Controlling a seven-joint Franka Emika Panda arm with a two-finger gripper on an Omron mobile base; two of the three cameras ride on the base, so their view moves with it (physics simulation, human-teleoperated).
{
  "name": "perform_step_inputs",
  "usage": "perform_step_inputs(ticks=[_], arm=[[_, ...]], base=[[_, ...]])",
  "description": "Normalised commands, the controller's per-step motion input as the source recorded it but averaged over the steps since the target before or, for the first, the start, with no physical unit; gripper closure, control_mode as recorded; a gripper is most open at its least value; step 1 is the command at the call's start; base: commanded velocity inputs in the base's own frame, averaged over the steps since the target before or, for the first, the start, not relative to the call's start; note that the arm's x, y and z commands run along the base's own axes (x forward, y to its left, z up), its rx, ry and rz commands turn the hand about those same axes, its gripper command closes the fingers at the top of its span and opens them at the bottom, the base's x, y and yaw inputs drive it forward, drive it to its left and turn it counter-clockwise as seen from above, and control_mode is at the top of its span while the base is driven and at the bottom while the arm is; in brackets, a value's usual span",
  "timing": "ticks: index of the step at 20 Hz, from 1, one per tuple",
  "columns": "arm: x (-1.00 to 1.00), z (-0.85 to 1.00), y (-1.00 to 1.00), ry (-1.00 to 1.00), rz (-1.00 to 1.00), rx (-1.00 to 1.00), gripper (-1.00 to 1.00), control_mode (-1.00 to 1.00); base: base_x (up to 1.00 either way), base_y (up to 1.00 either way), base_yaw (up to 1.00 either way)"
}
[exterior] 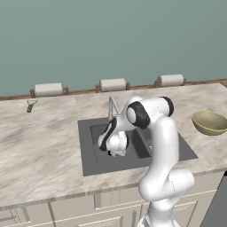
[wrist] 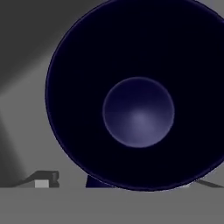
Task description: Pick the mug and place it in the sink. Pick the bowl and place it in the open cabinet and then close the cabinet.
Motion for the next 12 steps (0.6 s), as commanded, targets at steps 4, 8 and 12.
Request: perform_step_inputs(ticks=[4, 8, 12], arm=[[-0.08, 0.03, -0.28, -0.02, 0.0, 0.0, -1.0, -1.0], [-0.11, 0.16, -0.16, -0.08, 0.0, 0.0, -1.0, -1.0], [-0.33, 0.25, -0.03, -0.11, 0.0, 0.0, -1.0, -1.0]], base=[[0.0, 0.0, 0.0], [0.0, 0.0, 0.0], [0.0, 0.0, 0.0]])
